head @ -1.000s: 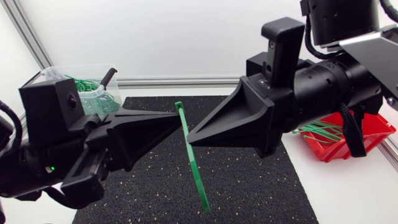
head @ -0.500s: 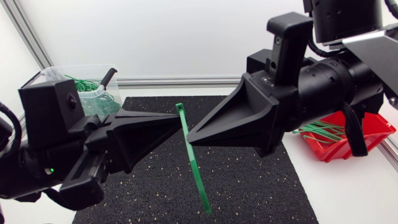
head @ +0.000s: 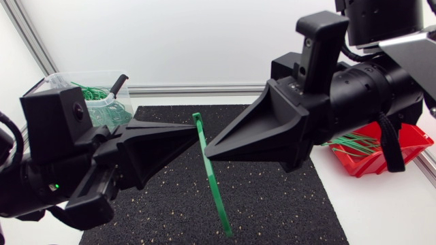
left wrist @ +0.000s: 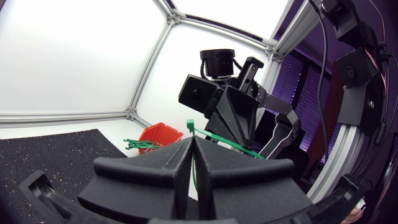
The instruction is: Take a green cable tie from the red box, thread the tail through the head to close it, then place it in the transparent bin on the left.
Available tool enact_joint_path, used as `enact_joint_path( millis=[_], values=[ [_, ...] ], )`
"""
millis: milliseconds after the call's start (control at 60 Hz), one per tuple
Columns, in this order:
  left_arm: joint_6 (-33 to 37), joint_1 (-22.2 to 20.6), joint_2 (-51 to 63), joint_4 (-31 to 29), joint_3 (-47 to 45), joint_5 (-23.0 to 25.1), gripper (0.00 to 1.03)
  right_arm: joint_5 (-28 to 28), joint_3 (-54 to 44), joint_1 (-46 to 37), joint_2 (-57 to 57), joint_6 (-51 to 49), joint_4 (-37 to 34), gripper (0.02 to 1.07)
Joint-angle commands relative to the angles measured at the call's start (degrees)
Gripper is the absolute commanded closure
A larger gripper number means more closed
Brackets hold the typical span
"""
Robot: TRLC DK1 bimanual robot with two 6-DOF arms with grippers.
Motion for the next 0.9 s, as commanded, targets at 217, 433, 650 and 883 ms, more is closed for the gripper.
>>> enact_joint_path(
  millis=[217, 433, 650, 883],
  values=[
    [0.4, -0.1, 0.8, 0.8, -0.3, 0.0, 0.99, 0.2, -1.0, 0.5, -0.4, 0.2, 0.8, 1.01],
    [0.4, -0.3, 0.2, 0.5, -0.3, 0.0, 0.99, 0.5, -0.9, 0.4, 0.4, 0.2, 1.6, 1.01],
    [0.4, -0.6, -0.1, 0.3, -0.6, 0.0, 0.99, 0.5, -0.9, -0.1, 1.5, 0.2, 2.2, 1.01],
    [0.4, -1.6, -1.1, -0.1, -0.7, -0.3, 0.99, 0.5, -0.8, -0.9, 2.9, 0.4, 3.4, 1.01]
  ],
)
